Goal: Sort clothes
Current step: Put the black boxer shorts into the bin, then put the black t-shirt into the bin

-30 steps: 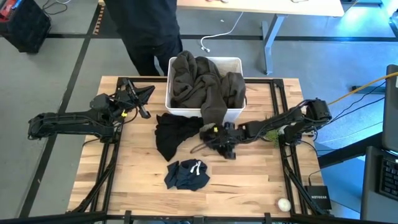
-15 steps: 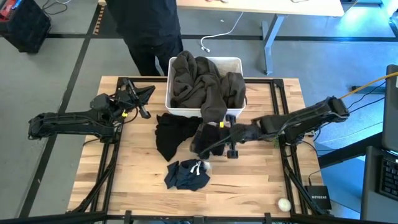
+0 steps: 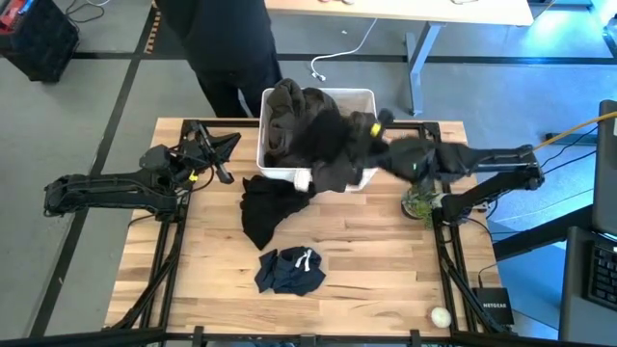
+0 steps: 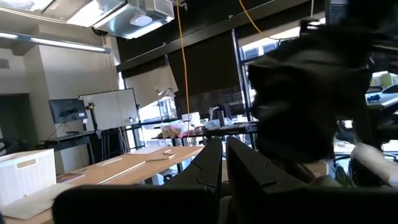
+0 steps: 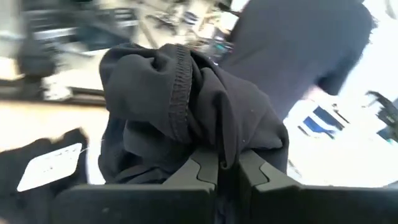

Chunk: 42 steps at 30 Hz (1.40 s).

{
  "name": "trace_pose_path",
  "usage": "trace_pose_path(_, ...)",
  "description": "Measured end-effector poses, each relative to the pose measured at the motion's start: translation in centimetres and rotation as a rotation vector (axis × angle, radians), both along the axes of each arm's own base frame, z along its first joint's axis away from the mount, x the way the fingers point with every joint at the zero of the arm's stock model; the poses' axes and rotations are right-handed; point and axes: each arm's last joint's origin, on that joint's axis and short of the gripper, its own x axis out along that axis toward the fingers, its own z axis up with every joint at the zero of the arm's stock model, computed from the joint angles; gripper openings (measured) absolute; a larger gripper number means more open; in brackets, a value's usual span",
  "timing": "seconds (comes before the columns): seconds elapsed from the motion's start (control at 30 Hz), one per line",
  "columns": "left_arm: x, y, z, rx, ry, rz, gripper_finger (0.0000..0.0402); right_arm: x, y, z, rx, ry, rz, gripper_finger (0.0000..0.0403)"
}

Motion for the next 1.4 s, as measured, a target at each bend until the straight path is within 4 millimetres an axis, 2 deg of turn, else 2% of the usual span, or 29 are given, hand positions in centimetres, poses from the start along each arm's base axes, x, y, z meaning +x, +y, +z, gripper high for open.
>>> trace_pose_path(0.13, 0.0, 0.0, 0.0, 0.0, 0.003, 0.0, 0.0017, 0.2, -2.9, 0.1, 0.012, -0.012, -0.075, 0.005)
trace_pose_path(0.27, 0.0, 0.0, -0.1, -0.004, 0.004, -0.001, 0.0017, 0.4, -5.7, -1.0, 0.076, 0.023, -0.18, 0.0109)
trace_pose_path(0.37, 0.0, 0.0, -0.1, -0.017, 0.005, -0.006, 0.0017, 0.3, -6.8, -1.9, 0.102, 0.091, -0.213, 0.016)
trace_pose_path(0.5, 0.0, 0.0, -0.1, -0.018, 0.007, -0.006, 0.0017, 0.0, -6.8, -1.8, 0.096, 0.092, -0.229, 0.0218)
trace_pose_path(0.6, 0.1, 0.0, -0.2, -0.014, 0.015, -0.004, 0.0017, -0.1, -6.0, -1.3, 0.101, 0.057, -0.187, 0.0246)
trace_pose_path(0.67, 0.1, 0.0, -0.2, -0.014, 0.021, -0.004, 0.0017, -0.2, -5.4, -1.1, 0.128, 0.041, -0.12, 0.0257)
trace_pose_path(0.77, 0.1, 0.0, -0.3, -0.014, 0.023, -0.005, 0.0017, 0.8, -3.9, -1.6, 0.256, 0.034, 0.084, 0.026)
trace_pose_path(0.9, 0.1, 0.0, -0.2, -0.02, 0.018, -0.006, 0.0017, 3.6, -1.5, -4.5, 0.393, 0.148, 0.331, 0.0257)
trace_pose_path(1.03, 0.1, 0.0, -0.2, -0.017, 0.018, -0.005, 0.0017, 6.9, 1.4, -8.5, 0.366, 0.291, 0.423, 0.0257)
trace_pose_path(1.2, 0.0, 0.0, 0.1, 0.001, -0.006, -0.001, 0.0017, 10.9, 4.3, -14.5, 0.238, 0.45, 0.418, 0.0257)
trace_pose_path(1.4, 0.0, 0.0, 0.0, 0.008, 0.001, 0.002, 0.0017, 14.0, 5.1, -20.1, 0.107, 0.53, 0.306, 0.0257)
